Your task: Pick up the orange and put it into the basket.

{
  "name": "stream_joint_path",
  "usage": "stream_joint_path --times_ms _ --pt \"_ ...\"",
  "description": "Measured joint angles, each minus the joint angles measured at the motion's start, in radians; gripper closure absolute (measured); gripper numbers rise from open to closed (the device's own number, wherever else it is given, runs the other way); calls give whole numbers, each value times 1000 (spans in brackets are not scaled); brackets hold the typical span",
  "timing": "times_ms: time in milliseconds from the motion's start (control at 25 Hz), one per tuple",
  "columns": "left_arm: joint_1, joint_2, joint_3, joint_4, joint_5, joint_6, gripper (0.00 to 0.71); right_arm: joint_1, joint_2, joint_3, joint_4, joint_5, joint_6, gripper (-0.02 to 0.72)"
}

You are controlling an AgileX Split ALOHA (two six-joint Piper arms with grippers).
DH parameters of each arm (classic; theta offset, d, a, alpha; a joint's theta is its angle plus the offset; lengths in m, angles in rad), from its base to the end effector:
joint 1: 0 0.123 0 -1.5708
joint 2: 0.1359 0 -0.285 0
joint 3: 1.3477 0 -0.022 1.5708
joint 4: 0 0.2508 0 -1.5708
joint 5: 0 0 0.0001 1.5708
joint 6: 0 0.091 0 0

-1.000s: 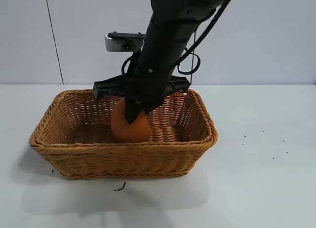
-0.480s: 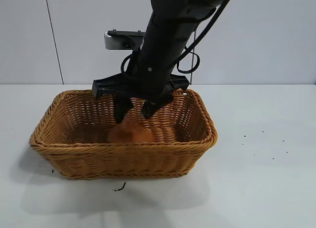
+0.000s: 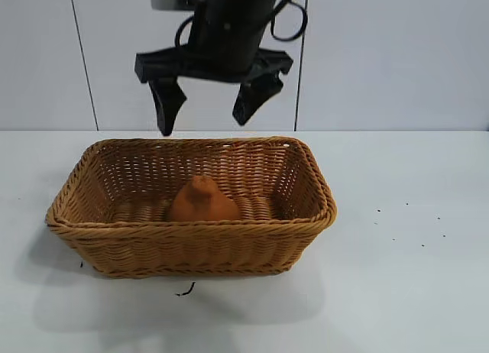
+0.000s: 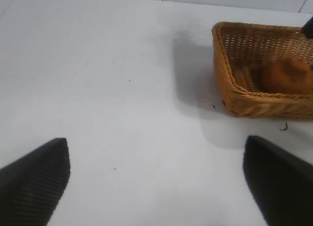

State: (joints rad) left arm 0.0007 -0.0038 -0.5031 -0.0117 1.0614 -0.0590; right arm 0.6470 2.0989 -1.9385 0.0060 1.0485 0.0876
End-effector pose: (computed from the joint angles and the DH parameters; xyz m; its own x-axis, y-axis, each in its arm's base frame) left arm -0.0058 -0.0009 0.2781 -0.4501 -0.0650 -0.8906 -0.0207 0.9978 -0.0623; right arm 0.3722 0.2818 0.2690 -0.7705 -0.4687 -0.4320 -0.5371 0.8424 0.0439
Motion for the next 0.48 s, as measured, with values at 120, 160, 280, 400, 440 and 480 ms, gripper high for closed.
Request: stream_joint_path --times_ms 120,160,280,400,440,480 --pt "0 0 0 0 0 0 18 -17 0 -76 -6 56 2 13" --pt "0 0 0 0 0 0 18 -37 0 -125 -16 105 1 13" --pt "0 0 0 0 0 0 18 -101 0 -178 -34 154 -16 13" --pt "0 0 0 0 0 0 18 -202 0 -182 -42 164 -22 13" --pt "0 0 0 0 0 0 18 -226 0 -182 -44 166 -24 13" --pt "0 0 0 0 0 0 18 -251 0 -182 -47 167 -27 13"
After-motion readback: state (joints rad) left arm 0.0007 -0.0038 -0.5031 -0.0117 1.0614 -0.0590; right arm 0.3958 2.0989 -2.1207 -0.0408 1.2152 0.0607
